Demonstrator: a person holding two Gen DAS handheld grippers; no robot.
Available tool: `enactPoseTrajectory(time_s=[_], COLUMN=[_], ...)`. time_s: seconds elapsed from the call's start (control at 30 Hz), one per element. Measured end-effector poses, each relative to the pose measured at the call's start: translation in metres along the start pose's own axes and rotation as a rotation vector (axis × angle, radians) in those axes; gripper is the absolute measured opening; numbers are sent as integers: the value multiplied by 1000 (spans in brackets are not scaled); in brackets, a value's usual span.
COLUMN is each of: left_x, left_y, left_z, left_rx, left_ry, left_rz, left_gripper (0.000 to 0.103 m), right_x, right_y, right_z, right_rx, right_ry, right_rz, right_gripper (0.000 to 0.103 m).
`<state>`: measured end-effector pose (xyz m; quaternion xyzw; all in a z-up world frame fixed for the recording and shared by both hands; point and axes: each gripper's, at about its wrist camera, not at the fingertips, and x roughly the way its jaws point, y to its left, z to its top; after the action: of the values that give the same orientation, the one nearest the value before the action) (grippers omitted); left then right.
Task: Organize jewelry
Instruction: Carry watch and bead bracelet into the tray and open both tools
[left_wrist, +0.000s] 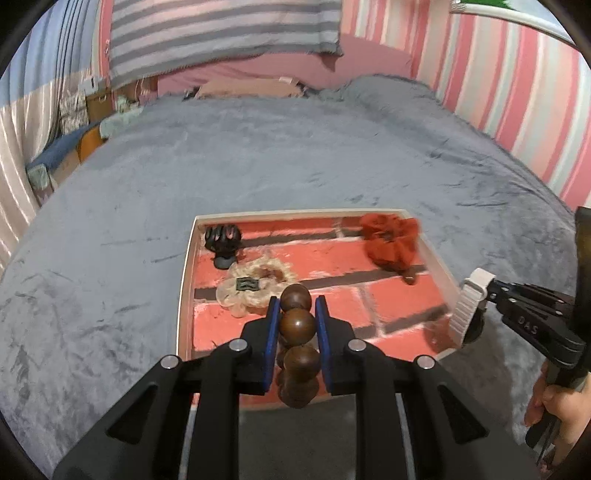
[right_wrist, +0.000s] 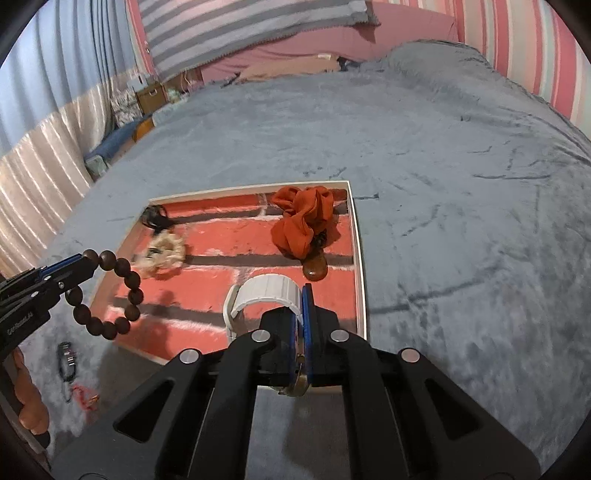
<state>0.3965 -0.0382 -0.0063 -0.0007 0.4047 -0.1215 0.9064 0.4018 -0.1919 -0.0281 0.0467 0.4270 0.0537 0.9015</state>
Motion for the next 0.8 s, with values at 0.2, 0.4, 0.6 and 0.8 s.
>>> enactPoseTrajectory(time_s=[0.2, 0.4, 0.6, 0.8], left_x=[38, 66, 92, 100], left_y=[25, 39, 49, 57], left_z=[5, 8, 7, 2], left_rx=[-14, 12, 5, -4], left_ry=[30, 59, 99, 117], left_rz=[36, 99, 116, 125], left_gripper=[20, 20, 20, 21], right_x=[40, 59, 75, 82], right_y=[-2, -5, -7, -16], right_z=[5, 15, 23, 18], right_rx=[-6, 15, 20, 34], right_ry=[40, 36, 39, 48], right_rz=[-41, -56, -62, -53], right_gripper=[5, 4, 4, 11])
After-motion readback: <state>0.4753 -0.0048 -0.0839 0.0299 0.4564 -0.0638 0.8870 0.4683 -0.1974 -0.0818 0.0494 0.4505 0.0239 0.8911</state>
